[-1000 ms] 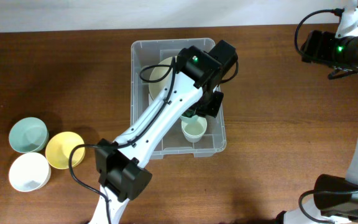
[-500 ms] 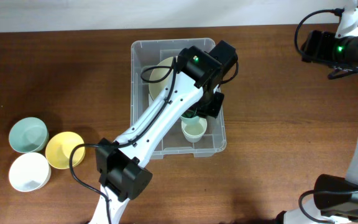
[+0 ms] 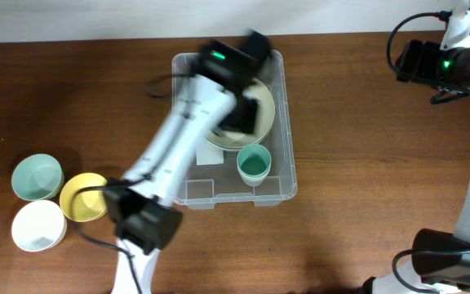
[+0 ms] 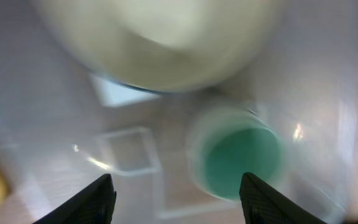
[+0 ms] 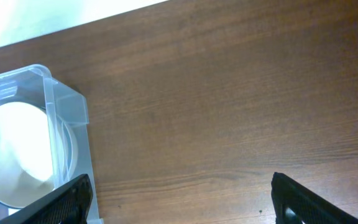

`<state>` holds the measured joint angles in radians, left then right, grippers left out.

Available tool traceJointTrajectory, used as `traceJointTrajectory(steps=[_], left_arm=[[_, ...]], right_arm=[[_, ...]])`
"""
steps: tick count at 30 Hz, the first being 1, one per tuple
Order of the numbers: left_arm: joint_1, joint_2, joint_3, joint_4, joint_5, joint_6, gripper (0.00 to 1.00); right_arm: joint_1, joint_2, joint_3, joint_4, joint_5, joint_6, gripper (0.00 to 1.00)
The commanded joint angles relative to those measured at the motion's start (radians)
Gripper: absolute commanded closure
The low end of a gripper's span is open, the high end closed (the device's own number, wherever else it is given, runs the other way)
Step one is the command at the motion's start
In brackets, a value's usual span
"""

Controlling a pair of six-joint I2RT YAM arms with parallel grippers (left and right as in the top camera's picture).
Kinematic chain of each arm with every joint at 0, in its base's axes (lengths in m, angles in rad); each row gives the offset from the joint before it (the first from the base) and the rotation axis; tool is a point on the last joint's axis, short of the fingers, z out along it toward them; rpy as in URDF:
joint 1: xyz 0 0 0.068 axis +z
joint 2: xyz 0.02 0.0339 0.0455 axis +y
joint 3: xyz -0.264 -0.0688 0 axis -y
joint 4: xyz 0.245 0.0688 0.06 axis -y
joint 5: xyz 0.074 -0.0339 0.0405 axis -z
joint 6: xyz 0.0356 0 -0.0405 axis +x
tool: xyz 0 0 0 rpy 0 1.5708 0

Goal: Pack container
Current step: 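Move the left gripper over the yellow bowl and grasp its rim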

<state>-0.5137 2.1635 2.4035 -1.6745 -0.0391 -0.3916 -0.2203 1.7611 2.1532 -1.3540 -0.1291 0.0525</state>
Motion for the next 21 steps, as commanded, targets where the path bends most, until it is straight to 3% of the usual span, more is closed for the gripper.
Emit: traceJointTrajectory(steps=[1, 6, 12, 21], left_arm=[[0.18, -0.123, 0.039, -0.013, -0.09, -0.057, 0.33], [0.396, -0.138, 0.013, -0.013, -0.086, -0.124, 0.33], [0.566, -0.138, -0.171, -0.013, -0.089, -0.2, 0.33], [0.599, -0.275, -0.391, -0.014, -0.116, -0.196, 0.34]], right_arm=[[-0.004, 0.003, -0.005, 0.003, 0.01, 0.005, 0.12], [-0.004, 0.003, -0.005, 0.003, 0.01, 0.005, 0.12], [-0.004, 0.003, -0.005, 0.003, 0.01, 0.004, 0.12], [-0.004, 0.004, -0.005, 0.004, 0.01, 0.004, 0.12]])
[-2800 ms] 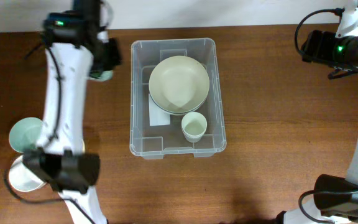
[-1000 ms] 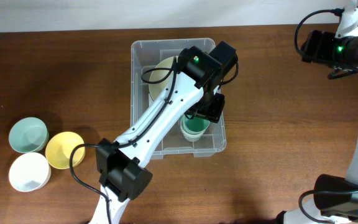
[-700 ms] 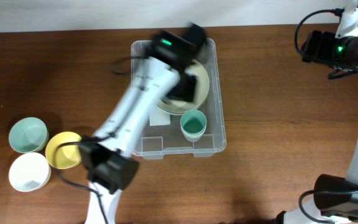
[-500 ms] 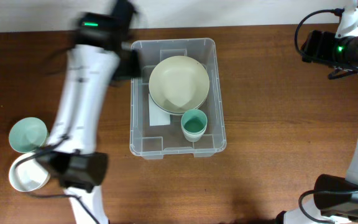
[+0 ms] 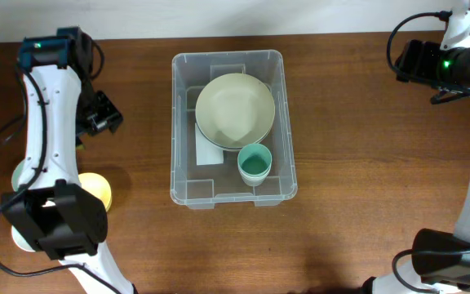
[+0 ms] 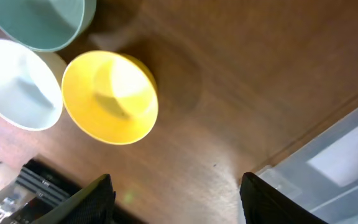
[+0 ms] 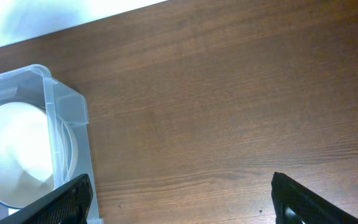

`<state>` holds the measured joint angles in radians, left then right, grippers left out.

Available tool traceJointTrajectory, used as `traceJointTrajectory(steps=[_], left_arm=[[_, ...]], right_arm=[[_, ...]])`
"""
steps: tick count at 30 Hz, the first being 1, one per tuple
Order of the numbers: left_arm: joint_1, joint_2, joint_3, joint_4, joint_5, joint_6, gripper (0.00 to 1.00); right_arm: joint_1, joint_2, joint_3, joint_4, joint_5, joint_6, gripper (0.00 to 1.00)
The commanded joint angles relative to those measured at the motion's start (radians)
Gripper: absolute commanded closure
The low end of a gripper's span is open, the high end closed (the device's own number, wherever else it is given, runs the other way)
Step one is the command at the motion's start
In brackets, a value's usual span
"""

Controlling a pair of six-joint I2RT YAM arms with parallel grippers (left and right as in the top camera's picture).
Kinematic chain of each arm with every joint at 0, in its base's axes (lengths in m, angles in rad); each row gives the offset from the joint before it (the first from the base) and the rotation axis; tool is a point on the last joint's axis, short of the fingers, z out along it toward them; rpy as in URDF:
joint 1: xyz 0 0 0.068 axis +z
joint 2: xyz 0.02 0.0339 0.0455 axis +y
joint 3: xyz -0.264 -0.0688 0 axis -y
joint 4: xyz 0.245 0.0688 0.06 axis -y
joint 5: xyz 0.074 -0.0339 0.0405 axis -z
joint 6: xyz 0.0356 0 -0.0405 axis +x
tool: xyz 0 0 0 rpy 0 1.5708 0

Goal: Pack container
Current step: 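Move the left gripper over the yellow bowl and grasp its rim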

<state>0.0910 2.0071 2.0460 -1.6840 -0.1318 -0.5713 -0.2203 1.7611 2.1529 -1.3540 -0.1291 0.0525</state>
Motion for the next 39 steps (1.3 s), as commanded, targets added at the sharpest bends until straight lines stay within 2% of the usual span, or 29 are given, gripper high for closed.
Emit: traceJointTrajectory(steps=[1, 7, 9, 10, 14, 19, 28, 39], left_arm=[[-0.006, -0.157, -0.06, -0.004, -0.024, -0.016, 0.33], [-0.005, -0.44, -0.302, -0.004, -0.079, -0.027, 0.33], [0.002, -0.538, -0.409, 0.021, -0.101, -0.059, 0.28], [0.005, -0.579, -0.458, 0.052, -0.1, -0.059, 0.23], [0.015, -0.668, -0.653, 0.233, -0.09, -0.057, 0.21], [0.029, -0.583, -0.777, 0.385, -0.068, -0.007, 0.2], [0.119, -0.327, -0.782, 0.537, -0.062, 0.013, 0.18], [0.142, -0.136, -0.782, 0.706, 0.075, 0.053, 0.18]], right_arm=[[-0.004, 0.004, -0.005, 0.003, 0.01, 0.004, 0.12], [-0.004, 0.004, -0.005, 0.003, 0.01, 0.005, 0.12], [-0.004, 0.004, -0.005, 0.003, 0.01, 0.005, 0.12], [-0.004, 0.005, -0.005, 0.003, 0.01, 0.005, 0.12], [-0.004, 0.01, -0.005, 0.003, 0.009, 0.005, 0.12], [-0.004, 0.011, -0.005, 0.002, 0.009, 0.005, 0.12], [-0.004, 0.011, -0.005, -0.001, 0.009, 0.005, 0.12], [-0.004, 0.012, -0.005, -0.001, 0.009, 0.005, 0.12]])
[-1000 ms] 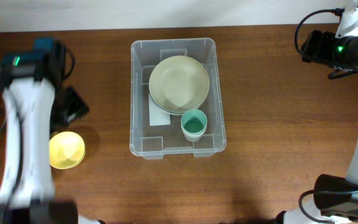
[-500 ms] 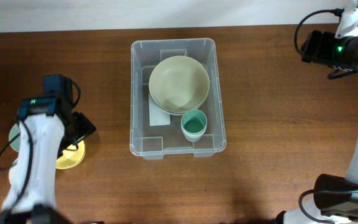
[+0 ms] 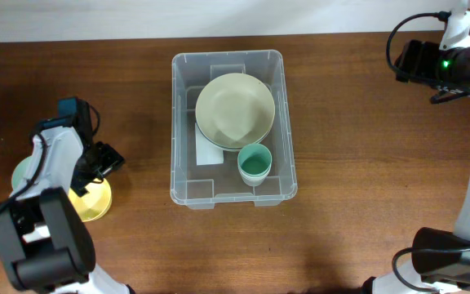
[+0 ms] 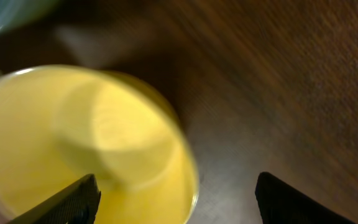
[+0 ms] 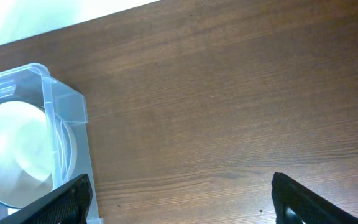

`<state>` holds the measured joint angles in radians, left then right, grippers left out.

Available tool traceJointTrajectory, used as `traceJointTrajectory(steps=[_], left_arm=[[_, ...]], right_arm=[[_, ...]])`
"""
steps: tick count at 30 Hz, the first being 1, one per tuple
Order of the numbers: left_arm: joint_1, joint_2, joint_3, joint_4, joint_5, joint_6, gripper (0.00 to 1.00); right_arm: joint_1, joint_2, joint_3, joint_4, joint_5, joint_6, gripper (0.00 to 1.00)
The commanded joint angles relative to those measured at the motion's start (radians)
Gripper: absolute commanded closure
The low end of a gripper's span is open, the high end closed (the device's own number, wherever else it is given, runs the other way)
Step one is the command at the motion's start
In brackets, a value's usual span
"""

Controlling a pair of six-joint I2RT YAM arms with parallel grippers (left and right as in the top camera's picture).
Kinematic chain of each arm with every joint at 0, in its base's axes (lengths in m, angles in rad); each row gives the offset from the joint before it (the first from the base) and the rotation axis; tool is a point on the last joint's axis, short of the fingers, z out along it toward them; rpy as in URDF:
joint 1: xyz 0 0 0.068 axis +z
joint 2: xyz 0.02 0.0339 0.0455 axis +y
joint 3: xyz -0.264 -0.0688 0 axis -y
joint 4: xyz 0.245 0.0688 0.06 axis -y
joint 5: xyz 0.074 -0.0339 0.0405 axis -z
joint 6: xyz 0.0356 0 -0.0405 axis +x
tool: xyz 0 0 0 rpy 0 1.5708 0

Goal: Pack container
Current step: 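Move the left gripper over the yellow bowl and grasp its rim, then carry the yellow bowl with the left gripper into the bin's front left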

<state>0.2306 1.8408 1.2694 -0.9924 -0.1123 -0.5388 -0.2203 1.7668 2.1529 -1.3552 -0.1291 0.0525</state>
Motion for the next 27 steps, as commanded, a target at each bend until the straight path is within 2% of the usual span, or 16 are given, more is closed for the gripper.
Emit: traceJointTrajectory(steps=[1, 3, 8, 12, 14, 20, 27], left_arm=[[0.002, 0.04, -0.005, 0.023, 0.062, 0.021, 0.2], [0.002, 0.056, -0.005, 0.034, 0.064, 0.021, 0.29], [0.002, 0.061, -0.005, 0.035, 0.064, 0.021, 0.7], [0.002, 0.061, -0.005, 0.035, 0.064, 0.021, 0.96], [0.001, 0.061, -0.004, 0.032, 0.069, 0.021, 0.99], [-0.055, 0.028, 0.097, -0.047, 0.127, 0.021, 1.0], [-0.28, -0.116, 0.401, -0.238, 0.064, 0.021, 0.99]], right_arm=[[-0.004, 0.006, -0.005, 0.0, 0.009, 0.005, 0.12], [-0.004, 0.006, -0.005, 0.0, 0.009, 0.005, 0.12], [-0.004, 0.006, -0.005, -0.004, 0.009, 0.005, 0.12], [-0.004, 0.006, -0.005, -0.004, 0.009, 0.005, 0.12], [-0.004, 0.006, -0.005, -0.004, 0.009, 0.005, 0.12], [-0.004, 0.006, -0.005, -0.004, 0.009, 0.005, 0.12], [-0.004, 0.006, -0.005, -0.004, 0.01, 0.005, 0.12]])
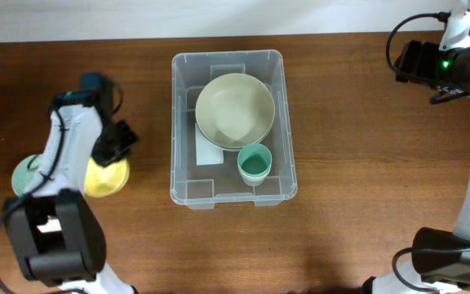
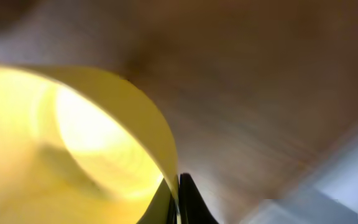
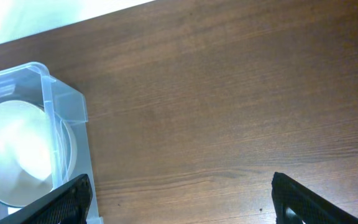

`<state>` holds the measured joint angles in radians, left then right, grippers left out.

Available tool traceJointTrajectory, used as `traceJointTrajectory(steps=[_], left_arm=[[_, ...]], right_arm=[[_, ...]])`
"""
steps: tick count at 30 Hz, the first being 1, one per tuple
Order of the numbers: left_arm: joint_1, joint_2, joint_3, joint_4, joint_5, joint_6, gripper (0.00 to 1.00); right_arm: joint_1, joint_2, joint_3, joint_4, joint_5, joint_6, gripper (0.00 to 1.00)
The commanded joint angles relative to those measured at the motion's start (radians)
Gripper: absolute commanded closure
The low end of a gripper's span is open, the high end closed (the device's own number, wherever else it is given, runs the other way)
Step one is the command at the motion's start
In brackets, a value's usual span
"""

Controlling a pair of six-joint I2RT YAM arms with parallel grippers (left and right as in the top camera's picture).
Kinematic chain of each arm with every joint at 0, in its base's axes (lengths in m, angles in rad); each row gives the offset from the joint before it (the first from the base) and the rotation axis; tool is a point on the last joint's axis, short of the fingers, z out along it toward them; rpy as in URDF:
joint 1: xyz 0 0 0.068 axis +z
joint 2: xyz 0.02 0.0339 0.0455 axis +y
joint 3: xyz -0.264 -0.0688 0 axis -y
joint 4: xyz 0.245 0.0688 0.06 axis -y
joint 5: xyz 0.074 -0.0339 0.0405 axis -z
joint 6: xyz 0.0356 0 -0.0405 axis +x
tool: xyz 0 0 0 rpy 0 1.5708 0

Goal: Pack container
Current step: 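Carry the yellow bowl with the left gripper into the bin's front left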

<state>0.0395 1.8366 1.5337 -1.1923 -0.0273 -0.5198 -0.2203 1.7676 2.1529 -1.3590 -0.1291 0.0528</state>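
Note:
A clear plastic container (image 1: pixel 184 122) stands mid-table holding a pale green plate (image 1: pixel 235 110) and a teal cup (image 1: pixel 254 163). To its left, my left gripper (image 1: pixel 118 145) is shut on the rim of a yellow bowl (image 1: pixel 104 178). In the left wrist view the yellow bowl (image 2: pixel 73 143) fills the left half, and the black fingertips of the left gripper (image 2: pixel 178 202) pinch its wall. My right gripper (image 3: pixel 182 205) is open with nothing in it, high at the far right (image 1: pixel 419 61), and looks down on the container's corner (image 3: pixel 48 102).
A teal bowl (image 1: pixel 24 173) sits left of the yellow one, partly under the left arm. A white label (image 1: pixel 209 153) lies on the container floor. Bare wooden table (image 1: pixel 357 163) stretches right of the container.
My left gripper was open around the yellow bowl's rim; now it is shut on it. The bowl has moved up and right, nearer the container. The right arm has not moved.
My left gripper was open inside the container, above the teal cup. Then it was at the far left, looking down on three bowls. Then it was low and open at the yellow bowl. Now it holds that bowl by the rim.

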Motion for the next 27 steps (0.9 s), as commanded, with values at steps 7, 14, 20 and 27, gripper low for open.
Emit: traceJointTrajectory(steps=[7, 14, 20, 27], left_arm=[[-0.358, -0.132, 0.366, -0.142, -0.074, 0.002, 0.99], [-0.55, -0.081, 0.365, -0.198, -0.036, 0.001, 0.99], [-0.636, 0.012, 0.365, -0.228, 0.017, 0.001, 0.99], [-0.665, 0.131, 0.365, -0.272, 0.017, 0.001, 0.99]], right_arm=[[-0.004, 0.005, -0.005, 0.0, 0.009, 0.004, 0.12], [-0.004, 0.005, -0.005, 0.0, 0.009, 0.004, 0.12], [-0.003, 0.005, -0.005, 0.0, 0.009, 0.005, 0.12], [-0.004, 0.005, -0.005, -0.007, 0.009, 0.004, 0.12]])
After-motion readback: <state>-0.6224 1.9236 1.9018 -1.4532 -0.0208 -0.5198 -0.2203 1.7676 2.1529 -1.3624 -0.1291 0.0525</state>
